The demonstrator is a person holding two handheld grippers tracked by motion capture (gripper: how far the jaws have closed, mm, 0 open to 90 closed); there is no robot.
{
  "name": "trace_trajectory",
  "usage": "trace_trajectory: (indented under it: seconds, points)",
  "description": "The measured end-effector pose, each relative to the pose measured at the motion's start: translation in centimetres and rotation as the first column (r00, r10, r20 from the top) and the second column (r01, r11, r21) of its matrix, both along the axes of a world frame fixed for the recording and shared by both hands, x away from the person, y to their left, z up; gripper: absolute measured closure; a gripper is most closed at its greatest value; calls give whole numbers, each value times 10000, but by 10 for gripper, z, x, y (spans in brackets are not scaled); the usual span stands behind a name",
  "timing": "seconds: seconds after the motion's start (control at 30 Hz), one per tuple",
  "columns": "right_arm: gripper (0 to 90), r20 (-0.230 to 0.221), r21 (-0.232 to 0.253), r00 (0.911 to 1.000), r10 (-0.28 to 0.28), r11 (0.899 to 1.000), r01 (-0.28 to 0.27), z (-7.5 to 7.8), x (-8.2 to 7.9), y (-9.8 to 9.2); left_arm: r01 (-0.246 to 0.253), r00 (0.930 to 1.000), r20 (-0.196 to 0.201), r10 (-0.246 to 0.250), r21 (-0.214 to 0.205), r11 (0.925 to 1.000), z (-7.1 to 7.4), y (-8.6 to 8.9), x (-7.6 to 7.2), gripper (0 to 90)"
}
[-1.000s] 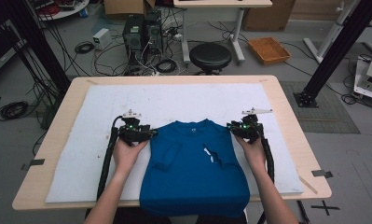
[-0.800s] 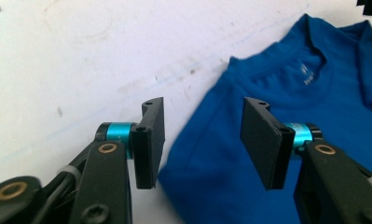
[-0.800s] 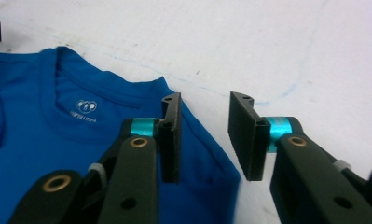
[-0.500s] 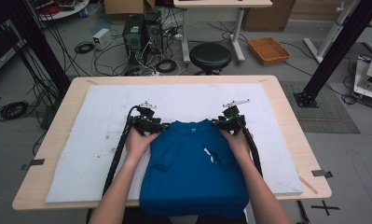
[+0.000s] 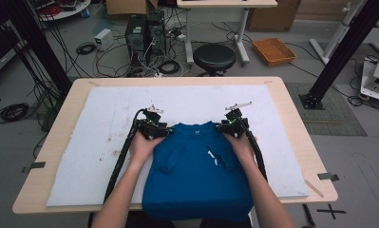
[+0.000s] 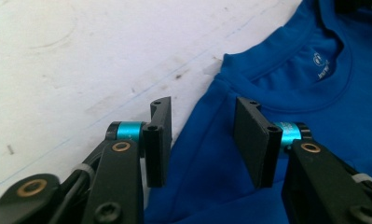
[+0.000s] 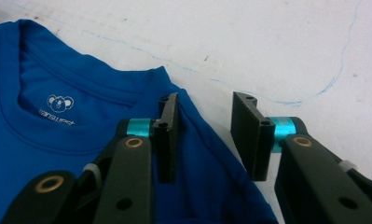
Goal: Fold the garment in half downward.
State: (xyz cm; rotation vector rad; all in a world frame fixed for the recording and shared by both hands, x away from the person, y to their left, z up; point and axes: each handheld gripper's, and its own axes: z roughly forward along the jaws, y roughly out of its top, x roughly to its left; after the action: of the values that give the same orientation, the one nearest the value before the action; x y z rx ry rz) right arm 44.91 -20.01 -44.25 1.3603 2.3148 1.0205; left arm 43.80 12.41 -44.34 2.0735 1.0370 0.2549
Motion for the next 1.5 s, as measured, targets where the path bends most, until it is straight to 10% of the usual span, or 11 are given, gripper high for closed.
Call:
trace_trajectory:
  seconds: [0.33,0.77,1.23,1.5]
  points:
    - [802,-111,218,9999,70,9997,-68,0,0,-1,-246,9991,351,223,647,9976,1,-1,-1,837]
    - [900,342,459,9994,87,9989,-103,5,-2,-1,-355,9985,419,345,240,9991,3,1,0,878]
    - [844,194,1210,9997,-127,9926,103,12,12,-14,-606,9977,293,619,-437,9972,1,10,7,881]
    - [744,-234,438,9988,431,9982,-421,0,6,-8,-541,9983,181,545,-195,9983,0,8,7,879]
